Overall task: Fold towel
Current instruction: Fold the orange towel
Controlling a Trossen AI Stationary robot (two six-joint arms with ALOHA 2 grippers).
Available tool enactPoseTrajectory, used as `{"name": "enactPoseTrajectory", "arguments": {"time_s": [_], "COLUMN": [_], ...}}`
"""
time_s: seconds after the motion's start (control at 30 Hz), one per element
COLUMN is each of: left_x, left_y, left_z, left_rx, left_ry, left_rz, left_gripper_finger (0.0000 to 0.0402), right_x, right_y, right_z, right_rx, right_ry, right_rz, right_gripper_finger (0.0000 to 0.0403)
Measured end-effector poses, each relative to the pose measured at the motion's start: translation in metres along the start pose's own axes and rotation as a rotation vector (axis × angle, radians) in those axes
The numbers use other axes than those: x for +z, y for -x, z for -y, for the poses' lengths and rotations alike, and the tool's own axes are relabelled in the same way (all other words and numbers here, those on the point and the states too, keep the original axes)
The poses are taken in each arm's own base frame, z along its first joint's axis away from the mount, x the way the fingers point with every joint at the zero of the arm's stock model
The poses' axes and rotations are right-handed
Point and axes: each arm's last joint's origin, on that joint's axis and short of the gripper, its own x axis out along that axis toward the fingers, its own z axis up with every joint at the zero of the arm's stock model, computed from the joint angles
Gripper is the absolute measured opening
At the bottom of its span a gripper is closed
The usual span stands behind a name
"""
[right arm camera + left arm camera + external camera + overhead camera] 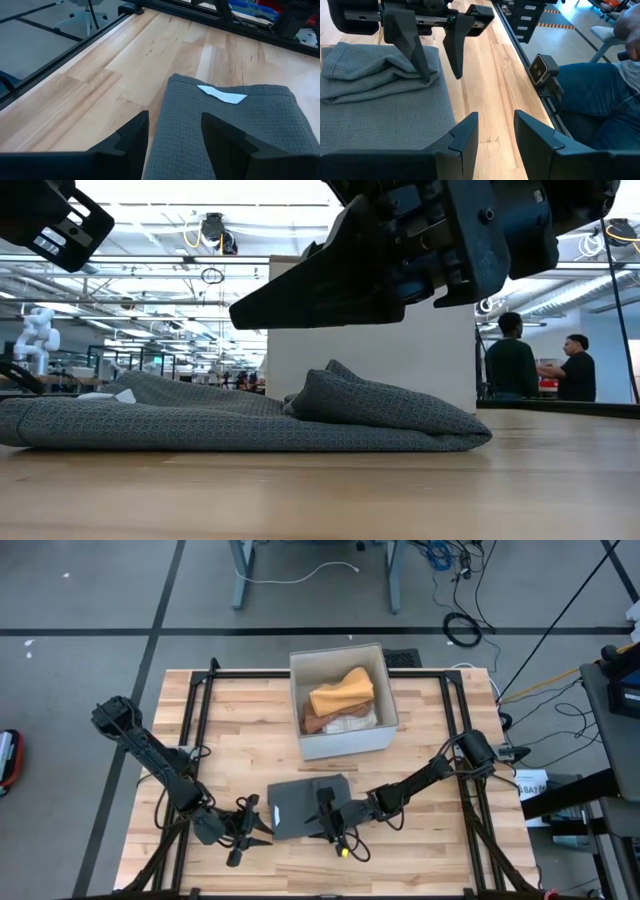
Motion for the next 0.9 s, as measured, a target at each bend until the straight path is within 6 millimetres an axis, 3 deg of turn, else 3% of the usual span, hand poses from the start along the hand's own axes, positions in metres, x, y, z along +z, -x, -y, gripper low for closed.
{"name": "enactPoseTrajectory", "arguments": {"time_s": [0.63,0.9], "left_x": [0.0001,0.0001], "left_y": [0.0,0.0], "left_z": [0.0001,0.0001], "left_rx": [0.0,0.0], "left_ry": [0.0,0.0], "left_rz": [0.0,0.0], "left_gripper_finger": [0.0131,0.0131], "right_x": [0.0052,-0.0008], "right_y": [0.0002,-0.0006], "right_z": [-0.0007,0.0044], "right_rx": [0.004,-0.008], "right_ry": [0.021,-0.01], "right_rz": [0.053,-0.007], "right_gripper_finger": [0.0171,0.0171]}}
